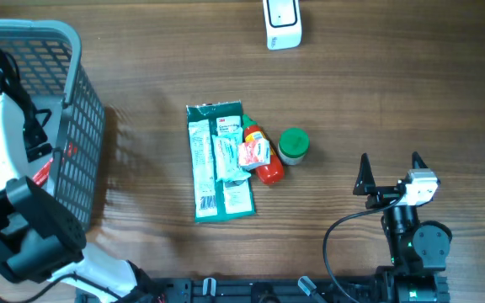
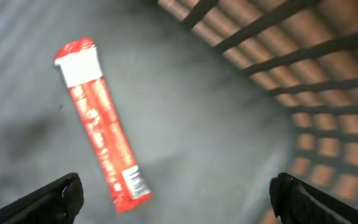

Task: Scan the item barcode
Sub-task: 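Reach into the basket and grasp the red-white snack stick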

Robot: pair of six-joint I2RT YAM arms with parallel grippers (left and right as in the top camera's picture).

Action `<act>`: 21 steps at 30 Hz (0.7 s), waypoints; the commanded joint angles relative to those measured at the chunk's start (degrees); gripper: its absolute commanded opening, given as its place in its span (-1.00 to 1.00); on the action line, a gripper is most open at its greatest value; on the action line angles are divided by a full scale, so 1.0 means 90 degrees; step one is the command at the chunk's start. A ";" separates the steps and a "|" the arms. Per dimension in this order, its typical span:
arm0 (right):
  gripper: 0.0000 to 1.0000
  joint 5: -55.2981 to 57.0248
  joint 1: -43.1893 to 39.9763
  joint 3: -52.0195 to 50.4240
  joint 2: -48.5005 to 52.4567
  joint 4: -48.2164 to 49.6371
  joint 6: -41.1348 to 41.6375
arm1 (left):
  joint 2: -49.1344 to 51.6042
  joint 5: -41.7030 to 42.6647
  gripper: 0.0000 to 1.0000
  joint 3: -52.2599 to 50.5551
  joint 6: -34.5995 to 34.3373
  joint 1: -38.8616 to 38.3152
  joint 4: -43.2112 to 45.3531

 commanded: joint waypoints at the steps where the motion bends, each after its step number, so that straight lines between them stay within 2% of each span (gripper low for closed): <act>1: 1.00 0.0019 0.0032 -0.0002 0.0015 0.0012 -0.0058 | 0.0277 0.0357 1.00 -0.0423 -0.0109 0.0044 -0.0075; 4: 1.00 0.0017 0.0032 -0.0002 0.0015 0.0012 -0.0058 | 0.0282 0.0362 0.99 -0.0933 -0.0707 0.0124 -0.0017; 8: 0.99 0.0017 0.0032 -0.0002 0.0015 0.0012 -0.0058 | 0.0284 0.0357 1.00 -0.1637 -0.0712 0.0359 0.0588; 11: 1.00 0.0017 0.0032 -0.0002 0.0015 0.0012 -0.0061 | 0.0294 0.0362 0.88 -0.2064 -0.0714 0.0588 0.0874; 12: 0.99 0.0017 0.0032 -0.0002 0.0015 0.0012 -0.0058 | 0.0294 0.0362 0.76 -0.2154 -0.0714 0.0639 0.0899; 13: 0.99 0.0019 0.0032 -0.0002 0.0015 0.0012 -0.0058 | 0.0294 0.0362 0.46 -0.2217 -0.0716 0.0678 0.0896; 16: 0.99 0.0019 0.0032 -0.0002 0.0015 0.0012 -0.0058 | 0.0294 0.0381 -0.15 -0.2322 -0.0707 0.0709 0.0886; 17: 0.99 0.0017 0.0032 -0.0002 0.0015 0.0012 -0.0061 | 0.0294 0.0384 -0.41 -0.2322 -0.0692 0.0709 0.0869; 18: 0.99 0.0019 0.0032 -0.0002 0.0015 0.0012 -0.0058 | 0.0291 0.0384 -0.83 -0.2322 -0.0692 0.0709 0.0862; 19: 1.00 0.0017 0.0032 -0.0002 0.0015 0.0012 -0.0058 | 0.0287 0.0384 -0.92 -0.2319 -0.0692 0.0709 0.0845; 21: 1.00 0.0019 0.0032 -0.0002 0.0015 0.0012 -0.0058 | 0.0236 0.0381 -0.92 -0.2305 -0.0692 0.0709 0.0845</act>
